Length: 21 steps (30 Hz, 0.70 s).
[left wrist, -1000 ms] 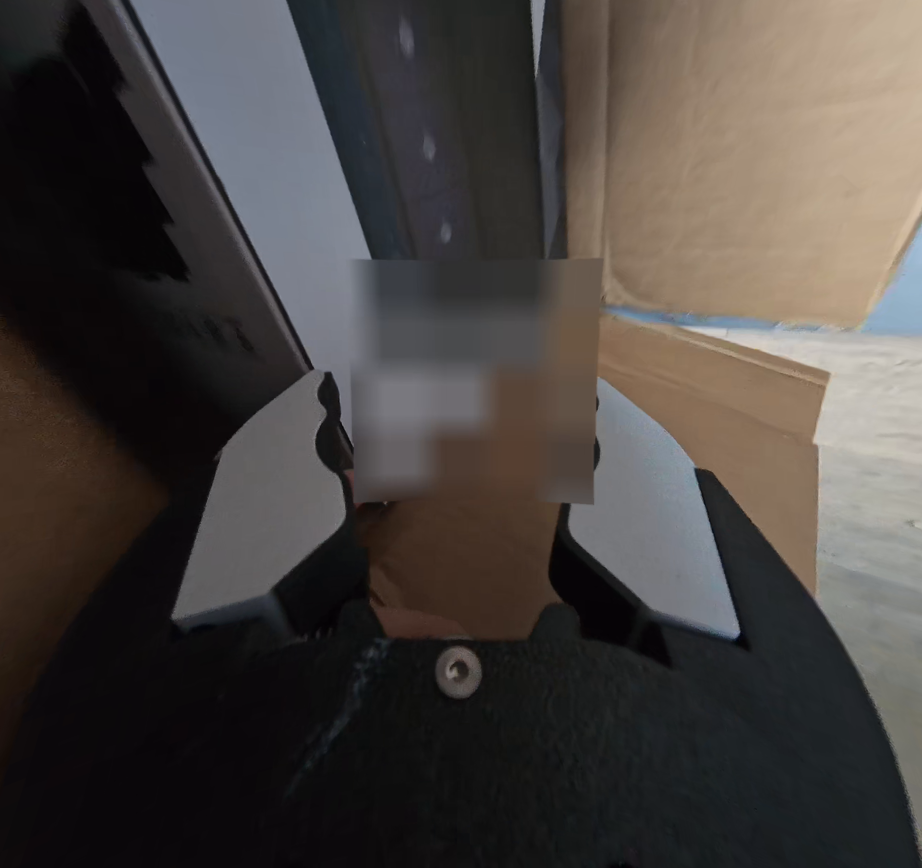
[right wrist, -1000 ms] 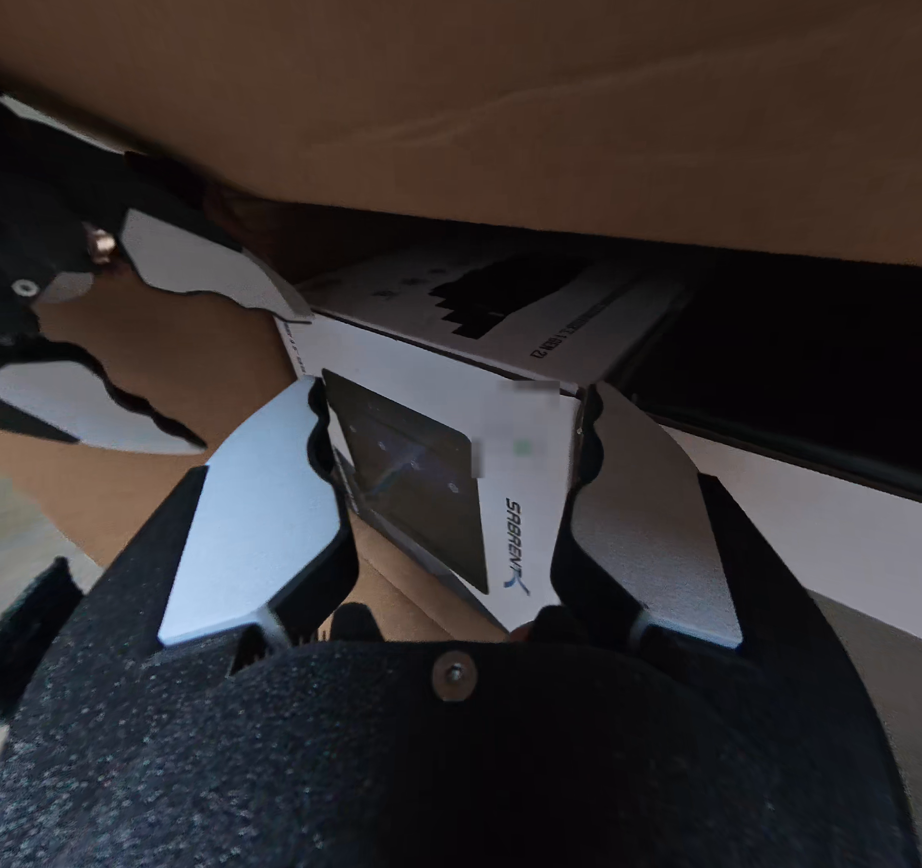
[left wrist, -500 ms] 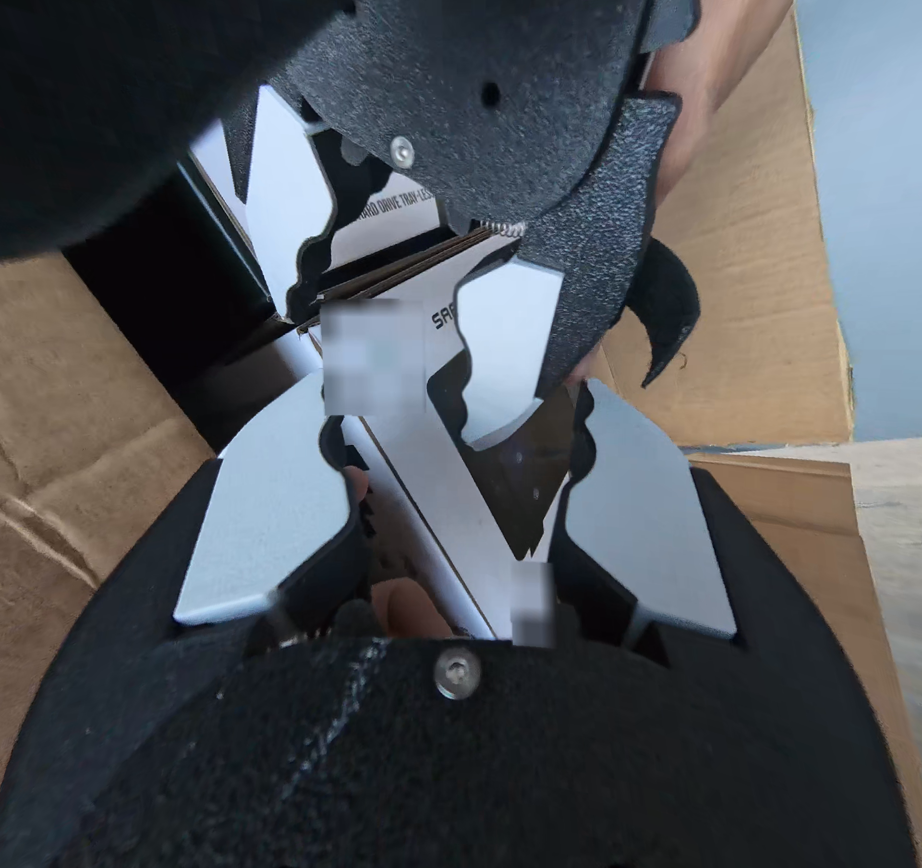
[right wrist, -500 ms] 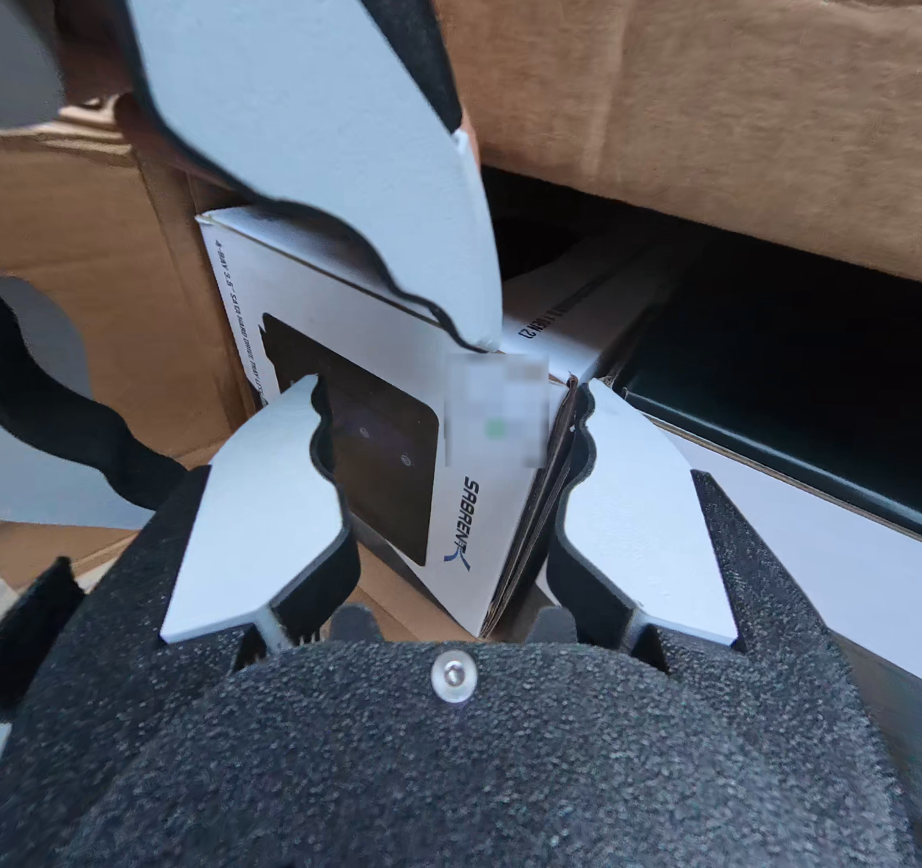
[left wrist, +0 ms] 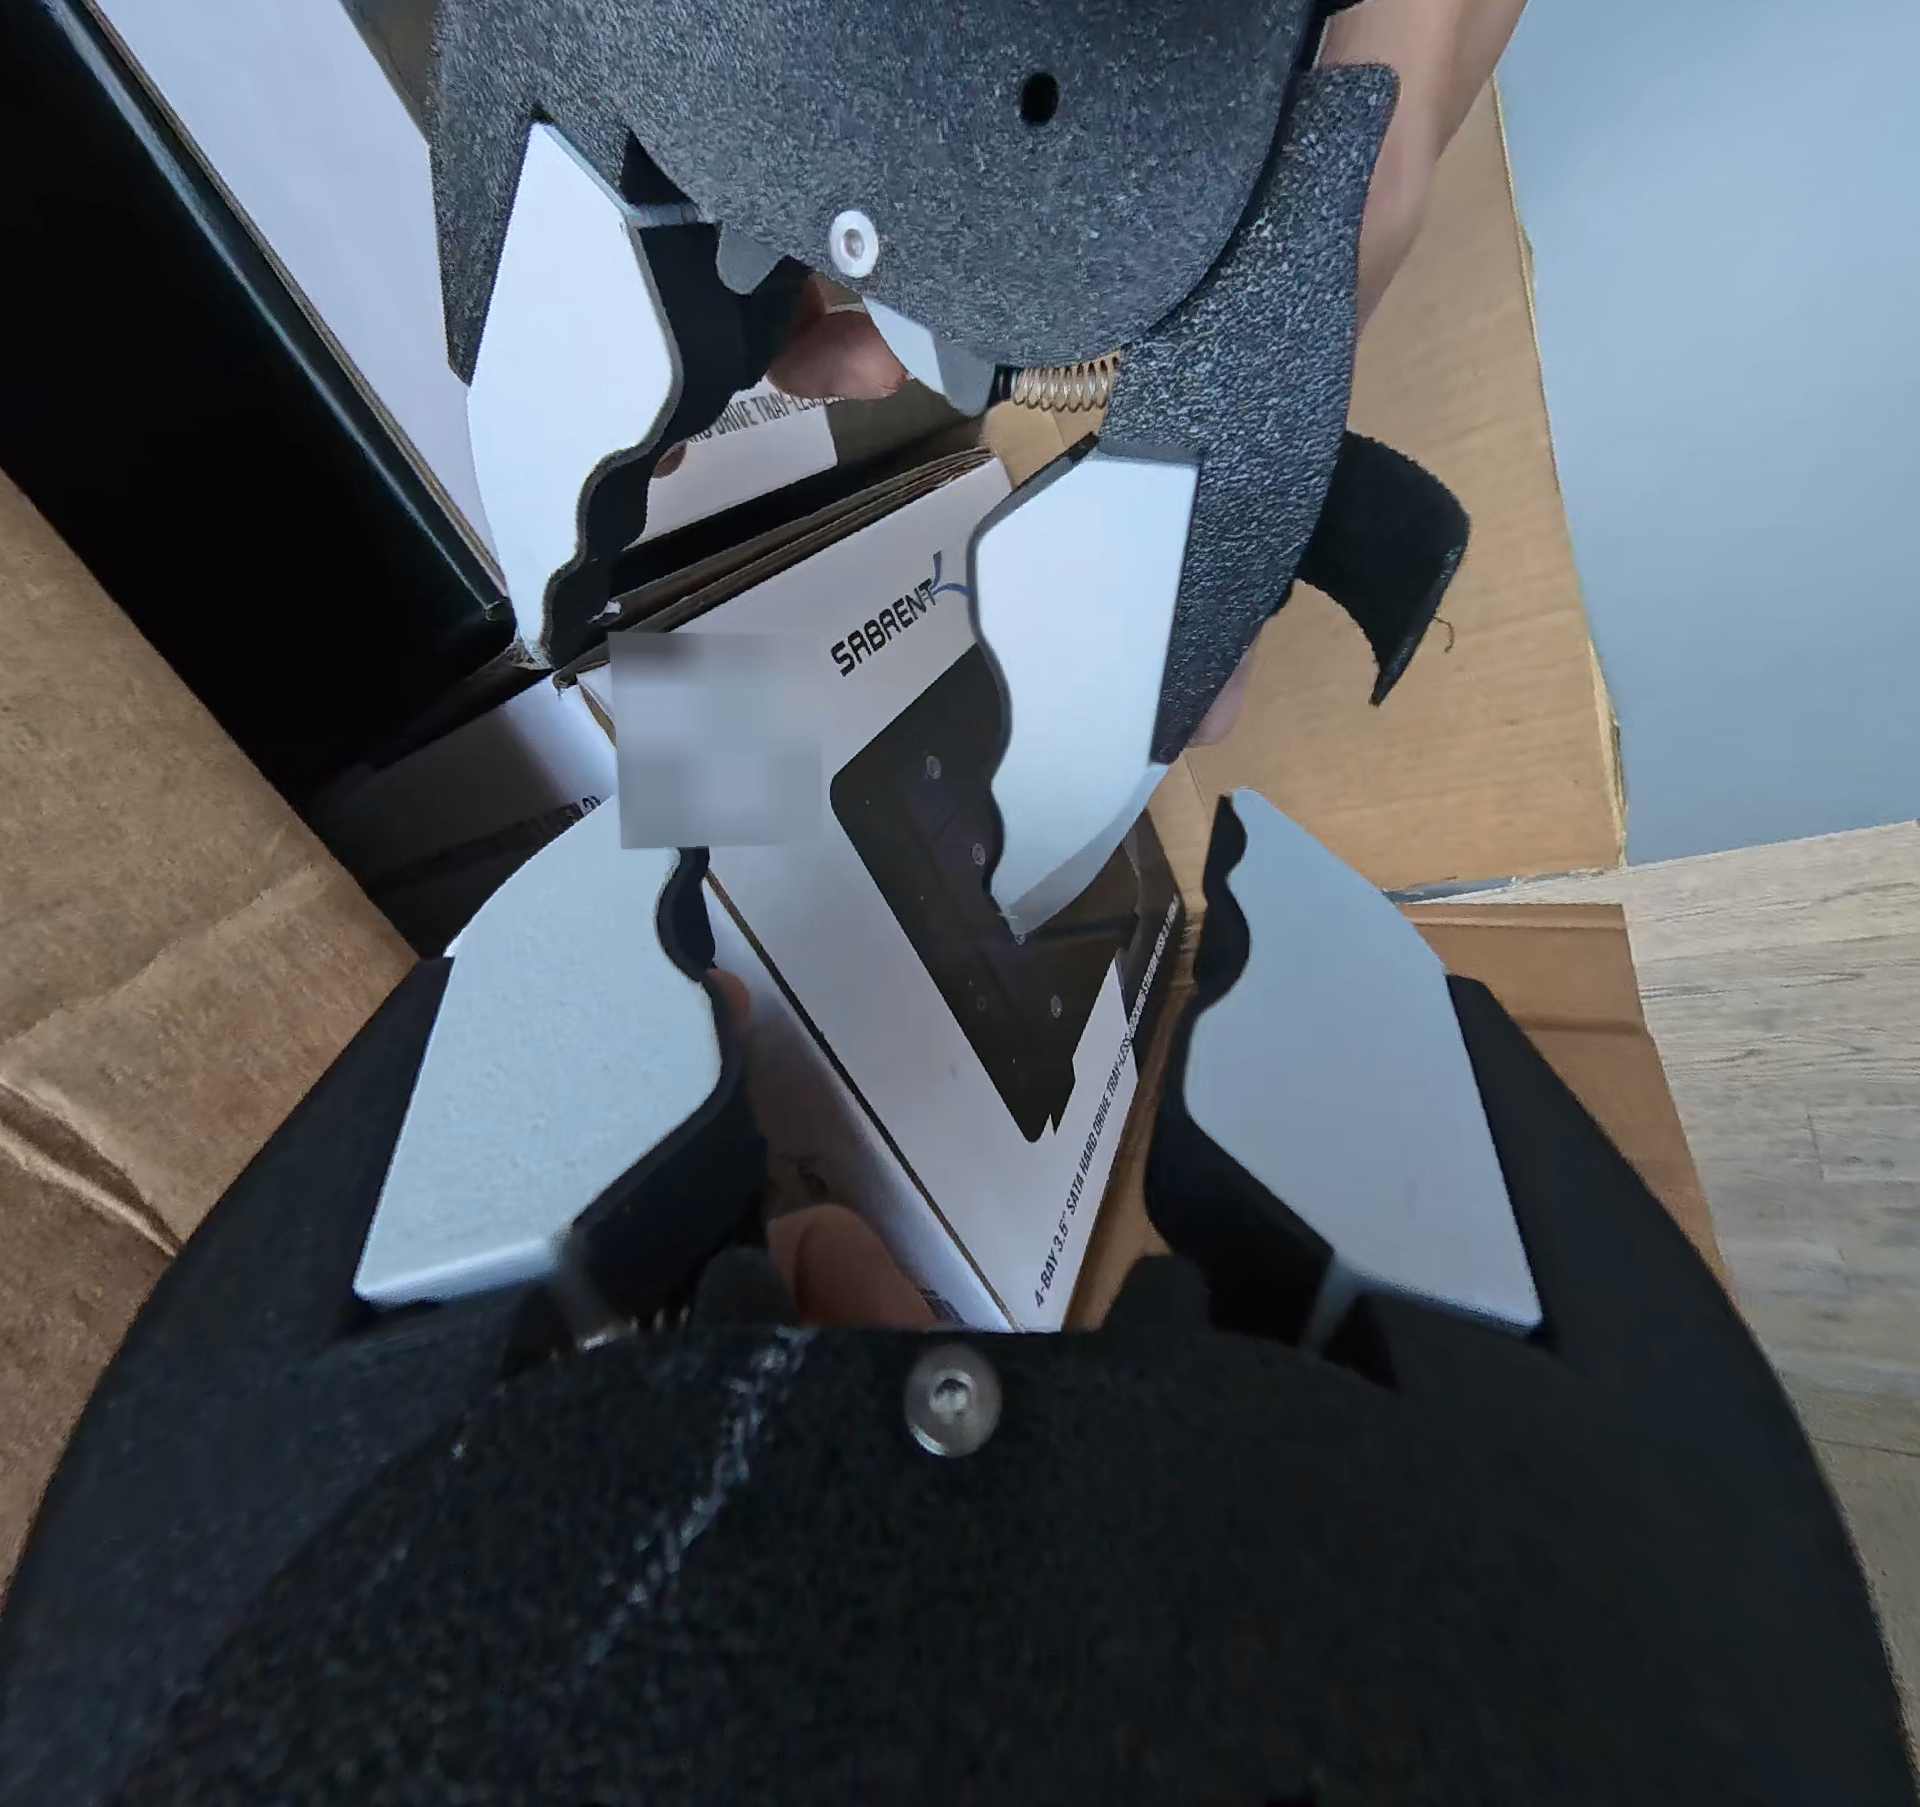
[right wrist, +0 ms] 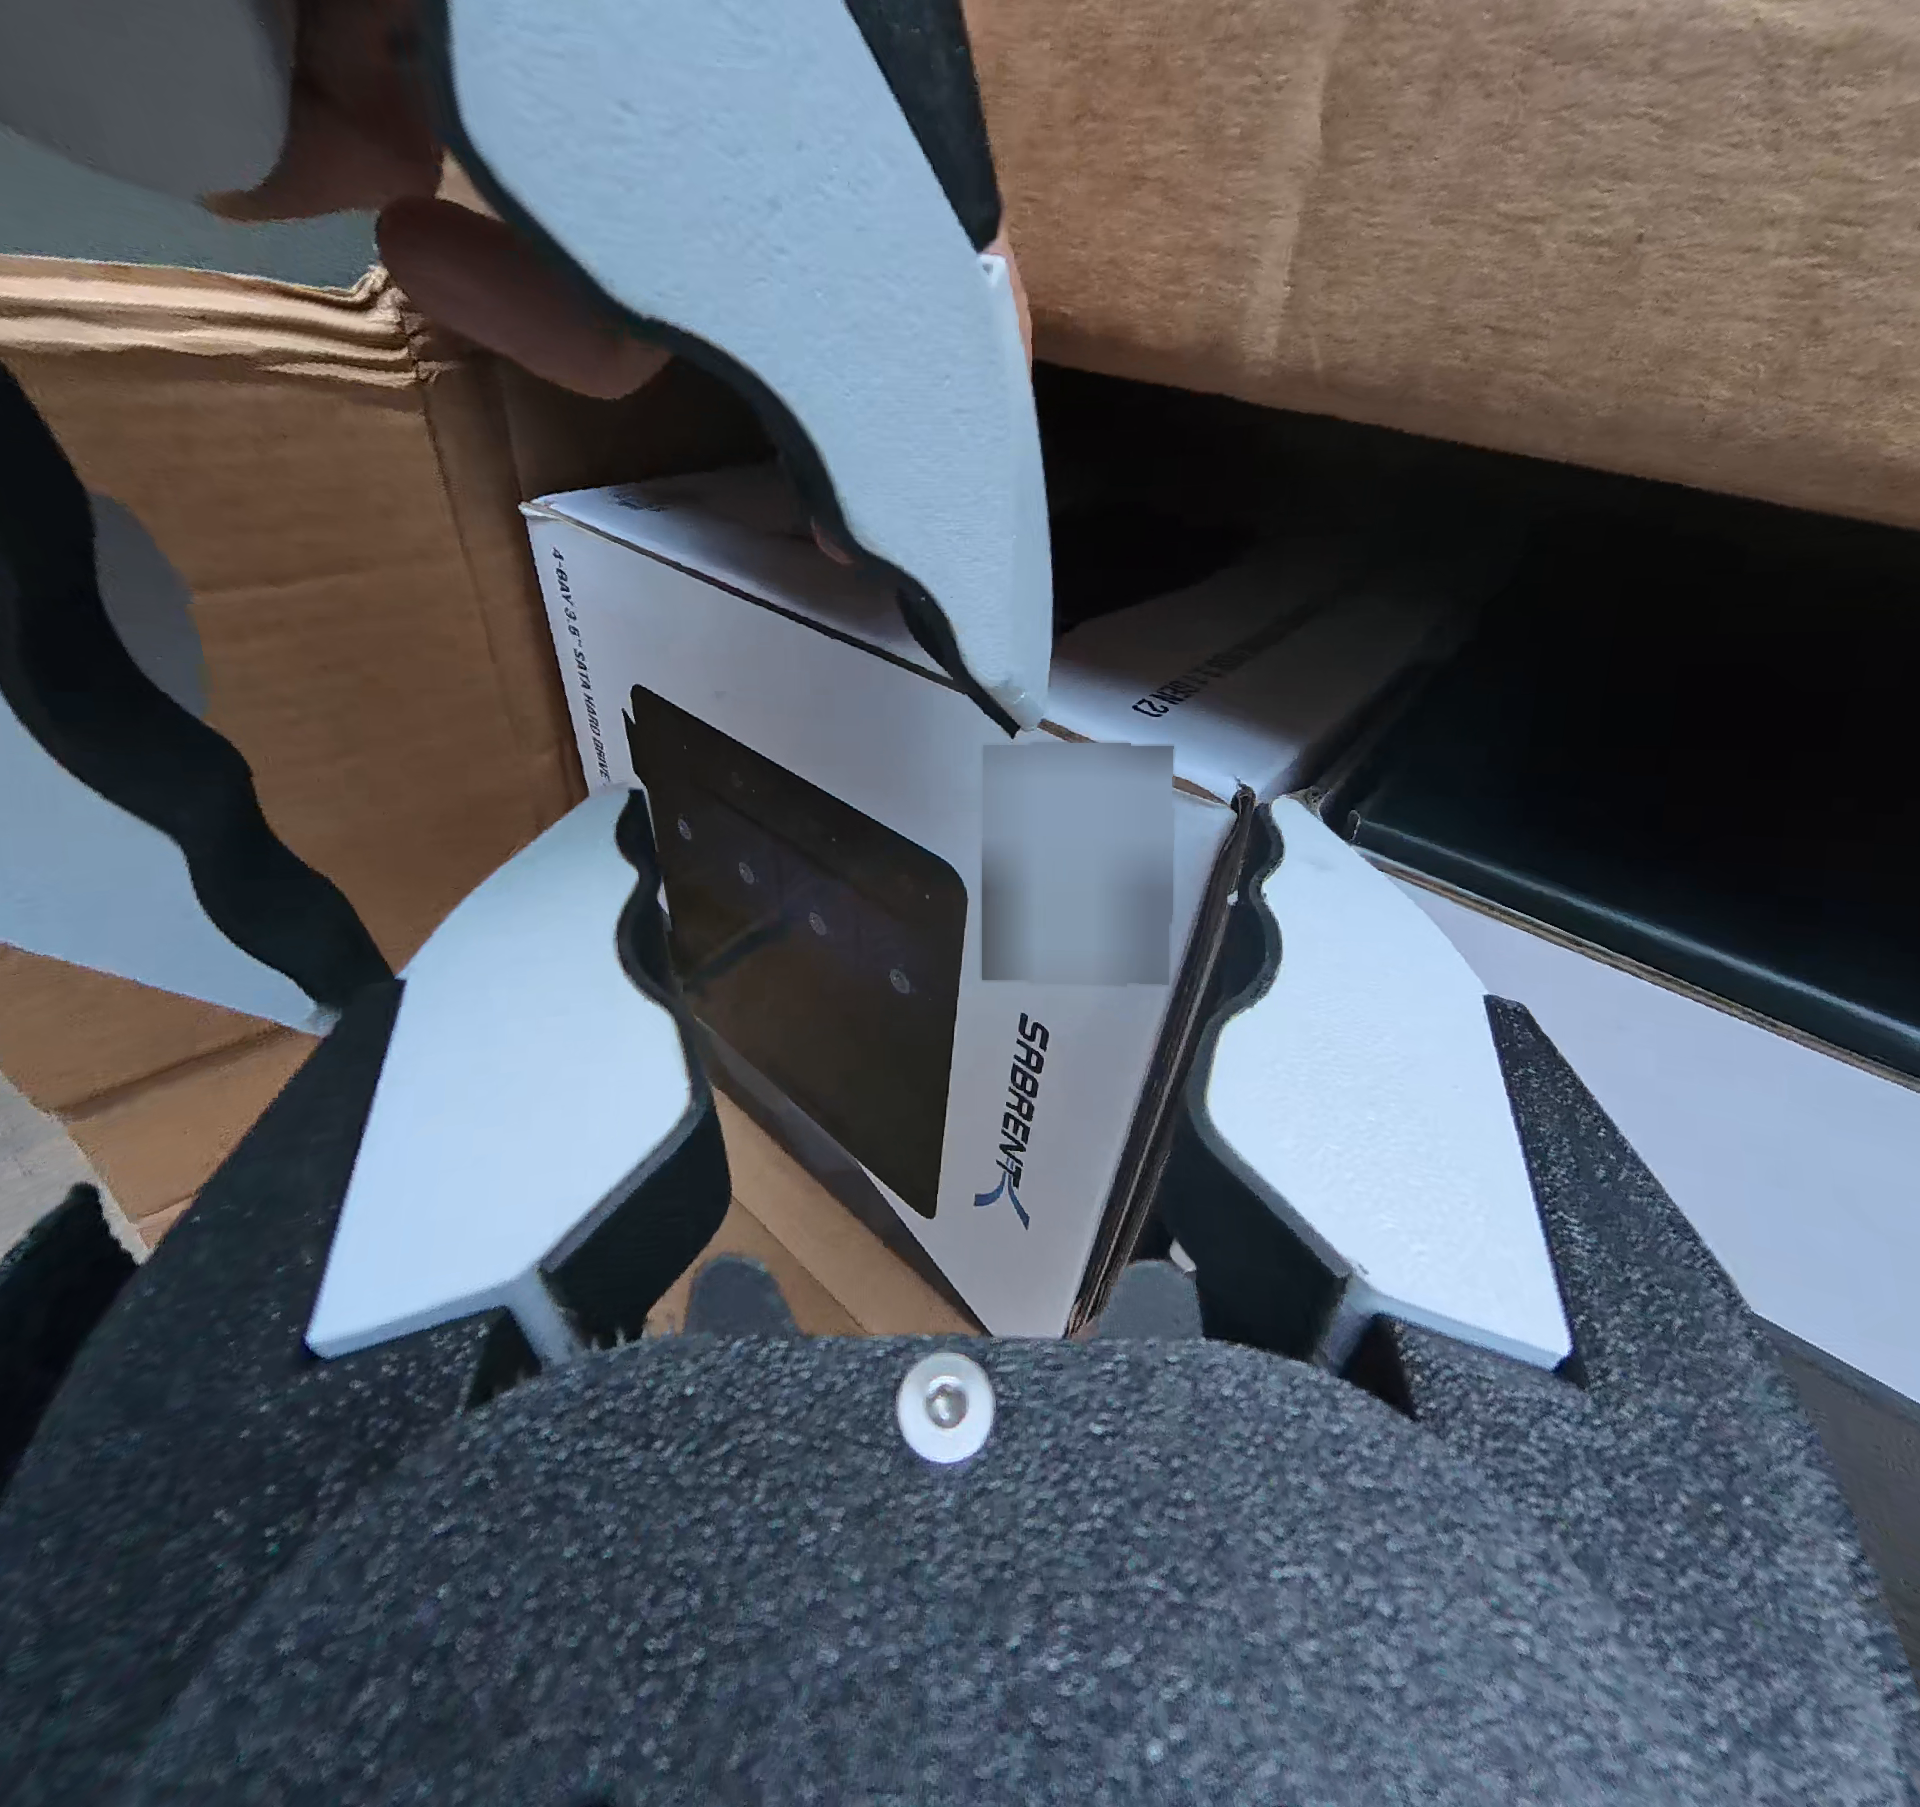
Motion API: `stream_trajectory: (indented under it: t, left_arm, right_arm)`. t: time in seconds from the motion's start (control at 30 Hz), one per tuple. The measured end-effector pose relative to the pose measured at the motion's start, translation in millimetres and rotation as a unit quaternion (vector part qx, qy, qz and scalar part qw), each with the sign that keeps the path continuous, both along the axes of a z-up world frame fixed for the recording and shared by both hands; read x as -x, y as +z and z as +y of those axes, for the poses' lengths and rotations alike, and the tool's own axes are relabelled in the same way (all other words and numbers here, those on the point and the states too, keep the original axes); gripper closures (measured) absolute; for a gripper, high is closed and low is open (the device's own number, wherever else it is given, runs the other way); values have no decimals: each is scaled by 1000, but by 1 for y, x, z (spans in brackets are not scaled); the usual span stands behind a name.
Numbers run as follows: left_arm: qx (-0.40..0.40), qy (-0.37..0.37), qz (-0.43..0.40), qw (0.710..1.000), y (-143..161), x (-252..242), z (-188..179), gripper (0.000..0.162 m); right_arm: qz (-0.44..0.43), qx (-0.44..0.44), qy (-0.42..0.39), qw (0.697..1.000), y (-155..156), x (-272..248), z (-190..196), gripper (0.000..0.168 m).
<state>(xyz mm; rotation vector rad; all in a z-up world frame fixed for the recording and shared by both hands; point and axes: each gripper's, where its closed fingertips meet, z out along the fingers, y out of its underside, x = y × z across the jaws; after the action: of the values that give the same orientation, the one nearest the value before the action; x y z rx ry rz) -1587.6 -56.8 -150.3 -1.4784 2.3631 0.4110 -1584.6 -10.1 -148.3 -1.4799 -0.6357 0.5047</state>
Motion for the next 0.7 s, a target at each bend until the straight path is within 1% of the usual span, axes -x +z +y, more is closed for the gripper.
stream_trajectory:
  t: [0.23,0.33,0.47,0.5,0.6,0.7]
  left_arm:
    - [-11,-14,32,999,-2,7,1,70]
    - [-9,-14,40,999,-2,8,0,70]
    - [-10,-12,48,999,-2,10,1,71]
    - [-10,-12,50,999,-3,11,0,71]
    - [-13,-13,57,998,-3,12,1,71]
    - [-20,-12,66,998,-4,13,2,70]
  right_arm:
    - [19,5,6,1000,-8,-3,-1,67]
    - [24,10,17,1000,-7,-6,-2,73]
    - [33,17,20,999,-6,-7,-2,76]
    - [30,16,16,999,-6,-7,0,73]
    - [42,26,20,999,-5,-6,0,71]
    - [33,22,11,999,-6,-4,0,67]
